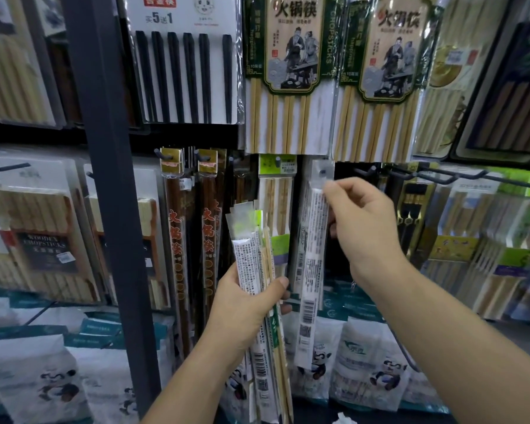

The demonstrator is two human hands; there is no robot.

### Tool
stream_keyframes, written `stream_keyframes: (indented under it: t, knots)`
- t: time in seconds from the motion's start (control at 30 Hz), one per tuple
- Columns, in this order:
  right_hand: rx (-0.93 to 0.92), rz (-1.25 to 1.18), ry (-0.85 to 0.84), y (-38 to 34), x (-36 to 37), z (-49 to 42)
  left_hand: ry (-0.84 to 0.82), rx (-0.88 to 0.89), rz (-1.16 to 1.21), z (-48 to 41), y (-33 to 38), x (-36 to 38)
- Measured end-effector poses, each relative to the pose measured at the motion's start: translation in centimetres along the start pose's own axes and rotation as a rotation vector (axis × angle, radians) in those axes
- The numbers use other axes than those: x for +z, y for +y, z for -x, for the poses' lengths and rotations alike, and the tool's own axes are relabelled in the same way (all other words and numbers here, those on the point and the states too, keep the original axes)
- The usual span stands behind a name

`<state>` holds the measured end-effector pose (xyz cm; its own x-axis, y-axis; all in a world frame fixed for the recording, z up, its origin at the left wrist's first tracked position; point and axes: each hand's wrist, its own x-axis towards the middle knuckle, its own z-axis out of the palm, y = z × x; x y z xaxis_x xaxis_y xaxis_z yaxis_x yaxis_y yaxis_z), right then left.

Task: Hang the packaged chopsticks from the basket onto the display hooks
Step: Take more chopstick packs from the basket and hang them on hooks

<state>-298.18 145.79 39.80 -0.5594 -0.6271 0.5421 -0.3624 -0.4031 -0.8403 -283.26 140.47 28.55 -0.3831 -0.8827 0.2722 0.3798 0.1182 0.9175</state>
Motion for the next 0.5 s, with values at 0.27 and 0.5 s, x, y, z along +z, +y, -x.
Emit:
stream_keyframes:
  t: [0.27,0.5]
  knots:
    - [0.076,-0.020,0.048,-0.5,0.5,-1.6,-0.018,0.008,-0.020,0.0,-0.2,-0.2]
    - [0.049,0.105,0.070,1.1,0.7,-2.2,-0.015,-0.029,-0.017,0.2,0.1,-0.3]
